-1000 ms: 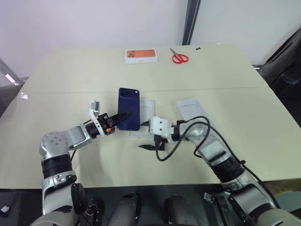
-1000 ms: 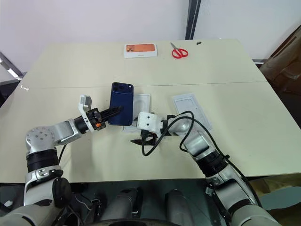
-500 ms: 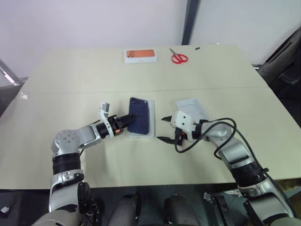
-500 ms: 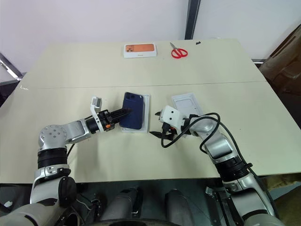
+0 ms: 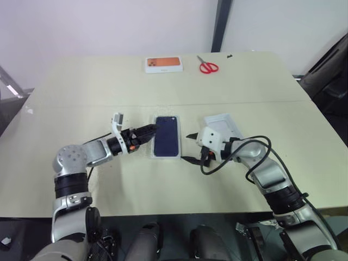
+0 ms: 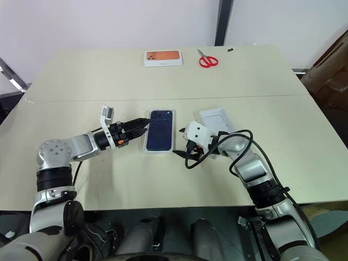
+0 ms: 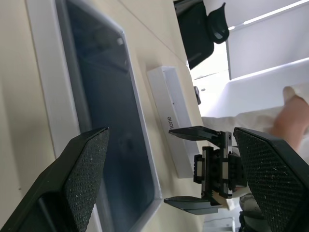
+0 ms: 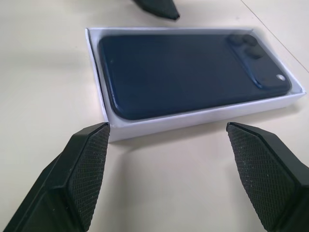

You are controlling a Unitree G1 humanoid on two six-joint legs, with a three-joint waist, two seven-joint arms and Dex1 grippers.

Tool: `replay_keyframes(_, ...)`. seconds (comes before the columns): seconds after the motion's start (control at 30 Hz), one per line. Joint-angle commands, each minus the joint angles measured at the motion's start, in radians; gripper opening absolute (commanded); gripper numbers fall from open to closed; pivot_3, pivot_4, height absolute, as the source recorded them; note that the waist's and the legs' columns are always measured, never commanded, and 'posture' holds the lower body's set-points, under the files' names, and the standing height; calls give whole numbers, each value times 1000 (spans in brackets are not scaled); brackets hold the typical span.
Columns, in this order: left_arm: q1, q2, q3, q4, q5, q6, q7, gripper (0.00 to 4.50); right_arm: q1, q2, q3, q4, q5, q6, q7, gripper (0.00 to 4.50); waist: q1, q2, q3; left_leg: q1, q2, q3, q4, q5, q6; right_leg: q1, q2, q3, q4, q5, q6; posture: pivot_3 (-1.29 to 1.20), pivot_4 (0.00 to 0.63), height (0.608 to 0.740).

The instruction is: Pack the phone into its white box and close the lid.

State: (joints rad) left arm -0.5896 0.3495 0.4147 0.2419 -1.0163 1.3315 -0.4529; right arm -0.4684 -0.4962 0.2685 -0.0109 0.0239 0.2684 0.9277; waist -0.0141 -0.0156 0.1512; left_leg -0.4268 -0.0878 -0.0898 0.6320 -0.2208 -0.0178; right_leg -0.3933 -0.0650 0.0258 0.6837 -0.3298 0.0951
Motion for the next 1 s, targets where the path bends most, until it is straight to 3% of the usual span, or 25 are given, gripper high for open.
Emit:
replay_keyframes(0.03, 25, 57, 3, -74, -24, 20, -45, 4319, -16, 1, -8, -14, 7, -20, -3, 4079, -1, 0, 0, 0, 0, 0, 0, 0, 0, 0, 0, 0, 0, 0, 0, 0, 150, 734)
replay_keyframes(0.17, 45, 112, -19, -93, 28, -47, -87, 4319, -21, 1, -31, 1, 18, -10, -12, 4079, -1, 0, 0, 0, 0, 0, -1, 0, 0, 0, 0, 0, 0, 0, 0, 0, 150, 734)
replay_keyframes(0.23, 62, 141, -91, -107, 127, -162, -114, 3821, -32, 0, -48, 18, 26, -1, -20, 3528, 2, 0, 0, 0, 0, 0, 0, 0, 0, 0, 0, 0, 0, 0, 0, 0, 150, 734)
replay_keyframes(0.3, 65, 148, -139, -90, 203, -250, -119, 3081, -47, -10, -47, 44, -2, -24, -40, 2791, 3, 0, 0, 0, 0, 0, 0, 0, 0, 1, -1, 0, -1, 0, 0, 0, 150, 734)
replay_keyframes(0.47, 62, 134, -248, -63, 347, -427, -153, 582, -105, -8, -36, 137, -58, -84, -88, 215, 1, 0, 0, 0, 0, 0, -1, 0, 0, 0, -1, 0, -1, 0, 0, 0, 150, 734)
replay_keyframes(0.5, 54, 119, -258, -42, 365, -445, -147, 42, -116, -1, -34, 158, -68, -93, -102, 0, 1, 0, 0, 0, 0, 0, -1, 0, 0, 0, -1, 0, -1, 0, 0, 0, 150, 734)
replay_keyframes(0.73, -30, 32, -358, 110, 531, -566, -97, 42, -187, 69, 55, 270, -185, -138, -176, 0, 1, 0, 0, 0, 0, 0, -1, 0, 0, 0, 0, 0, 0, 0, 0, 0, 150, 734)
replay_keyframes(1.0, -50, -38, -422, 68, 529, -493, -172, 42, -227, 116, 88, 341, -247, -151, -205, 0, 1, 0, 0, 0, 0, 0, 0, 0, 0, 0, 0, 0, 0, 0, 0, 0, 150, 734)
